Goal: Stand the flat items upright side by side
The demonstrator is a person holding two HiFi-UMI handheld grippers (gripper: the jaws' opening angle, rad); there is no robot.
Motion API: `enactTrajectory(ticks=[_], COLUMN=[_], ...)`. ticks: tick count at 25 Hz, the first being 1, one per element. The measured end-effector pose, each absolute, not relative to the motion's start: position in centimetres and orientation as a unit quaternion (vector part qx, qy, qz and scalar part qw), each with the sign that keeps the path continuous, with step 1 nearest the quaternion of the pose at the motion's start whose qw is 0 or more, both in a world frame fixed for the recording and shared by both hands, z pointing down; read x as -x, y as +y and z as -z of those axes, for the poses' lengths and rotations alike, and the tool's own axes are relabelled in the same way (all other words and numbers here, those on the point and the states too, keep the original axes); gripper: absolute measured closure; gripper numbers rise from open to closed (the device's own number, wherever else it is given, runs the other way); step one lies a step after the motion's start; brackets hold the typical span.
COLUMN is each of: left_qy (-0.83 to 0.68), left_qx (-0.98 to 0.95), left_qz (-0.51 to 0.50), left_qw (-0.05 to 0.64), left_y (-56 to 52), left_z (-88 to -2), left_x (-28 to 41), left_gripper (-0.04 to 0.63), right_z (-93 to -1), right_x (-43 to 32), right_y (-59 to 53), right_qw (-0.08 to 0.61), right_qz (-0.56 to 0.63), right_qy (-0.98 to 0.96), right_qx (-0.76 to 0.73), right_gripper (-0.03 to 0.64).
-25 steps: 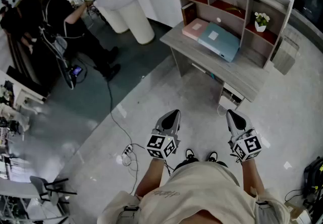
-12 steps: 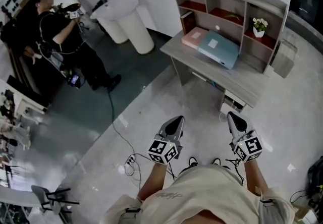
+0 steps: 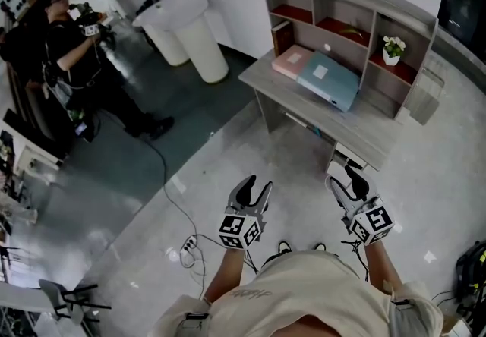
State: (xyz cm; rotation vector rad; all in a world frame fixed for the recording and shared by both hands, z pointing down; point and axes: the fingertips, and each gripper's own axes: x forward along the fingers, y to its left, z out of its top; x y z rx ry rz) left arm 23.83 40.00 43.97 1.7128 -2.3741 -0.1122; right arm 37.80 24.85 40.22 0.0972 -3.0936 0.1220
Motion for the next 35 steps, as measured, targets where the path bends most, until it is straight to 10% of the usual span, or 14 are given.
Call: enactTrajectory(ticks=[35], left_qy=[-0.780], left_qx=[-0.611], left_qz=[0.038], left_qw=[0.131], left_y=[25.5], left_z=[-46.4], left_x=[-8.1], left_gripper=[0.382], right_z=[-44.6], right_x=[-21.2], right_y=[11.9], right_qw=[0.035], right_qz=[-0.014], right_qy=[-0.998], right_qx=[-0.050], right_gripper=[0.380])
